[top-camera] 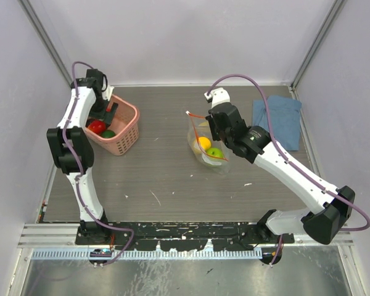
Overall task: Place the food in the zip-top bag and seal the zipper
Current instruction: Pick up the fake fruit from the bin.
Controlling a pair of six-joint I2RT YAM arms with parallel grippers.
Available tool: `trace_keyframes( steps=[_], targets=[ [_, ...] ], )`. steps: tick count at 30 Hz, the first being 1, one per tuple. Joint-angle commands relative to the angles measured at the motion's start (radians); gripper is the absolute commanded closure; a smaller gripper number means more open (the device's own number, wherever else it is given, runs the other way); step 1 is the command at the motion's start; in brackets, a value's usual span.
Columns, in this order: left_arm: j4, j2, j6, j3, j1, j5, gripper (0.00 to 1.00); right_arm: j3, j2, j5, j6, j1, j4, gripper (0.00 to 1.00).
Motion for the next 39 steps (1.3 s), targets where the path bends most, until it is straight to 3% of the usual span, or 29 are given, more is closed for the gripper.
trace_keyframes(
  steps=[1,7,14,21,25,32,39],
  targets=[
    [0.056,0.017,0.043,0.004,-0.004,-0.038,0.02,0.014,-0.035,0.002,-0.004,-0.004,0.054,1.0],
    [0.084,0.07,0.039,0.027,-0.003,-0.066,0.0,0.014,-0.026,0.0,-0.003,-0.005,0.058,1.0],
    [0.068,0.133,0.018,0.043,-0.003,-0.058,0.07,0.011,-0.026,0.004,-0.003,-0.005,0.058,1.0],
    [0.025,0.144,-0.001,0.081,-0.003,-0.055,0.29,0.011,-0.03,0.004,-0.002,-0.006,0.06,1.0],
    [0.029,0.094,-0.007,0.087,-0.004,-0.044,0.51,0.013,-0.037,0.003,-0.002,-0.005,0.061,1.0],
    [0.039,-0.008,-0.03,0.081,-0.004,-0.038,0.6,0.02,-0.038,0.006,0.004,-0.006,0.061,1.0],
    [0.079,-0.118,-0.081,0.038,-0.018,-0.003,0.61,0.036,-0.04,0.018,0.009,-0.006,0.05,1.0]
  ],
)
